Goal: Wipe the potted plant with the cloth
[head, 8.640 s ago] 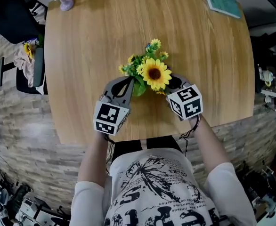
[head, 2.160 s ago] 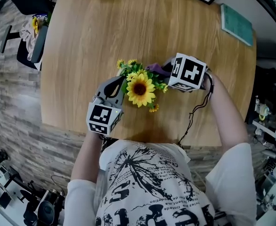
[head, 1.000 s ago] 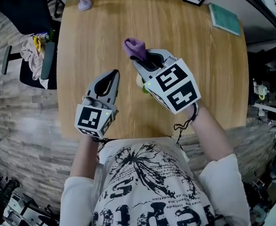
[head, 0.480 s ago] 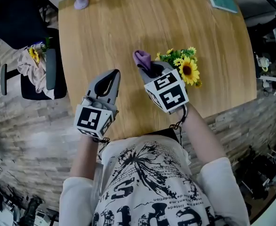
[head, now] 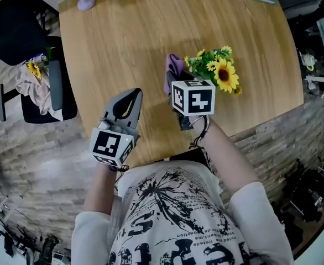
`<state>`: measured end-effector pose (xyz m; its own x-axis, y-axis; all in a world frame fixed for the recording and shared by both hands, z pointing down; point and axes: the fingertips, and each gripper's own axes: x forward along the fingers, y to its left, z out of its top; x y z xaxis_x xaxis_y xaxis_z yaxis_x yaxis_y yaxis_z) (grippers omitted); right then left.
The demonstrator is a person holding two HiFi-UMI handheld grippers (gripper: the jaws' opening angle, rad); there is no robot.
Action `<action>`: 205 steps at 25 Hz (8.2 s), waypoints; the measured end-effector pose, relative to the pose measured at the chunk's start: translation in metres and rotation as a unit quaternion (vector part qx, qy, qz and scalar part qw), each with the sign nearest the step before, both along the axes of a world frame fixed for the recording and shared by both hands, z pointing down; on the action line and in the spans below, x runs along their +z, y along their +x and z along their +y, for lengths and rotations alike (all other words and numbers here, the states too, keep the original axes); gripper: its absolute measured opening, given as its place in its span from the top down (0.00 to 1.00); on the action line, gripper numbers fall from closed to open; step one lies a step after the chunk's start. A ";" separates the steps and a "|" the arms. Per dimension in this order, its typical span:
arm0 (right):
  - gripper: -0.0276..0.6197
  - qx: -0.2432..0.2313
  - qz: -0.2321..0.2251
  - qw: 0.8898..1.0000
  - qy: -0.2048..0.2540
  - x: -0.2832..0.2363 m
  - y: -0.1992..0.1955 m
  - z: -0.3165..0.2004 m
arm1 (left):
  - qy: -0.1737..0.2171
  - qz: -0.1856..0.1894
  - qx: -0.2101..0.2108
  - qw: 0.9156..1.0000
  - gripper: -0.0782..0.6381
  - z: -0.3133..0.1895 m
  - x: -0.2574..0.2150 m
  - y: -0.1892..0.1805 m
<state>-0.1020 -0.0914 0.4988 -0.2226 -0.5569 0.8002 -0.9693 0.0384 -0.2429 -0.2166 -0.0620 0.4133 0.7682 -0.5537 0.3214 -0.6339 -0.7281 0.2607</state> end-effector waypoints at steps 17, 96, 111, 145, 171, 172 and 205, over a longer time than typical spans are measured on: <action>0.83 0.096 -0.069 0.992 -0.046 0.012 0.018 0.034 | -0.016 0.004 0.043 0.999 0.89 0.001 0.017 0.024; 0.83 -0.038 0.082 0.996 -0.012 -0.004 0.221 0.078 | 0.042 -0.056 0.262 0.963 0.13 -0.009 0.053 0.235; 0.83 -0.114 0.009 0.987 0.117 -0.068 0.133 0.034 | 0.056 -0.023 0.145 0.988 0.13 -0.055 -0.056 0.178; 0.84 -0.275 -0.174 0.910 0.258 -0.159 0.004 0.005 | 0.091 0.057 0.066 0.992 0.13 -0.070 -0.148 0.136; 0.84 -0.259 -0.156 0.928 0.219 -0.142 0.058 0.005 | 0.075 0.026 0.054 0.995 0.13 -0.071 -0.114 0.126; 0.84 -0.256 -0.153 0.929 0.219 -0.141 0.062 0.004 | 0.076 0.024 0.053 0.995 0.13 -0.070 -0.113 0.127; 0.83 -0.176 0.035 0.932 0.315 -0.111 0.252 -0.035 | 0.052 -0.063 0.141 0.987 0.13 -0.002 0.065 0.254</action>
<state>0.1502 -0.1260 0.3883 -0.4393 -0.8234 0.3592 -0.8827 0.4699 -0.0022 0.0373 -0.0643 0.4780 0.8537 -0.3592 0.3770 -0.4253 -0.8988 0.1066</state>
